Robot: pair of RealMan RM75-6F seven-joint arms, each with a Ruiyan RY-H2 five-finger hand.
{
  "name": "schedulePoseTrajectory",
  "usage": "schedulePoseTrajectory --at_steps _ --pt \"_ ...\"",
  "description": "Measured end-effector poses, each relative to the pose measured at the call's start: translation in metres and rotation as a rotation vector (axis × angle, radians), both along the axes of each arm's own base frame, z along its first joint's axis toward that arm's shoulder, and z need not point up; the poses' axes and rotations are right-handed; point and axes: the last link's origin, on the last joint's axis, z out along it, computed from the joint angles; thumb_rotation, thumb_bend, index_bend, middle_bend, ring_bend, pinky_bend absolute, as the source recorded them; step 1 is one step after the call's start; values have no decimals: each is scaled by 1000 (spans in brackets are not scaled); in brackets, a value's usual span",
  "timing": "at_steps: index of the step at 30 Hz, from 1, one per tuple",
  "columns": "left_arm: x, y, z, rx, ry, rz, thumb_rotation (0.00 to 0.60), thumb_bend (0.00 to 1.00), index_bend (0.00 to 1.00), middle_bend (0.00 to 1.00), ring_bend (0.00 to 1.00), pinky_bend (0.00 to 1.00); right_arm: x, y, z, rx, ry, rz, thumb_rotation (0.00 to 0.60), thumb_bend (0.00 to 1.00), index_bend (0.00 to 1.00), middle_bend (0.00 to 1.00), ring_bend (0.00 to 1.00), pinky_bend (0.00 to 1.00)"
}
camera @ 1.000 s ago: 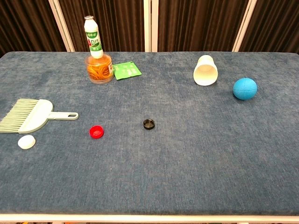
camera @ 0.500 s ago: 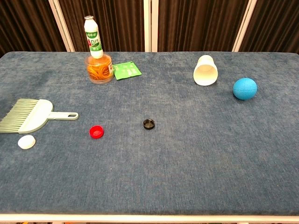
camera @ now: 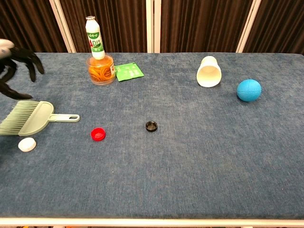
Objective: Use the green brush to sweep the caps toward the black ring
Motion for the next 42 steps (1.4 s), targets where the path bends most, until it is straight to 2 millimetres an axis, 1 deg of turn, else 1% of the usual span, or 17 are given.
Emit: schedulePoseTrajectory --at_steps 7,12,15,18,23,32,37,42 --pt "10 4 -38 -79 119 -16 600 161 382 470 758 896 -3 0 -1 5 -8 -12 600 173 0 53 0 11" --pt "15 4 -65 -119 143 14 600 162 397 493 768 908 -6 0 -2 8 -13 -21 600 175 0 53 0 11" --pt "16 6 -75 -118 160 25 600 164 410 498 772 911 -7 0 -2 9 -15 -27 600 175 0 53 0 11" --pt "17 8 -80 -123 185 22 600 172 418 498 772 911 -8 1 -3 9 -17 -31 600 173 0 53 0 11" --pt "14 9 -83 -118 221 16 600 185 417 497 772 911 -11 2 -4 10 -23 -39 600 175 0 53 0 11" --pt "9 12 -70 -75 216 22 600 189 389 473 772 911 -13 2 -5 13 -28 -53 600 175 0 53 0 11" --pt "5 13 -75 -106 235 24 600 188 392 477 771 911 -14 1 -5 14 -30 -56 600 173 0 53 0 11" --pt "5 12 -81 -125 249 15 600 189 398 481 771 911 -15 3 -5 11 -32 -66 600 175 0 53 0 11"
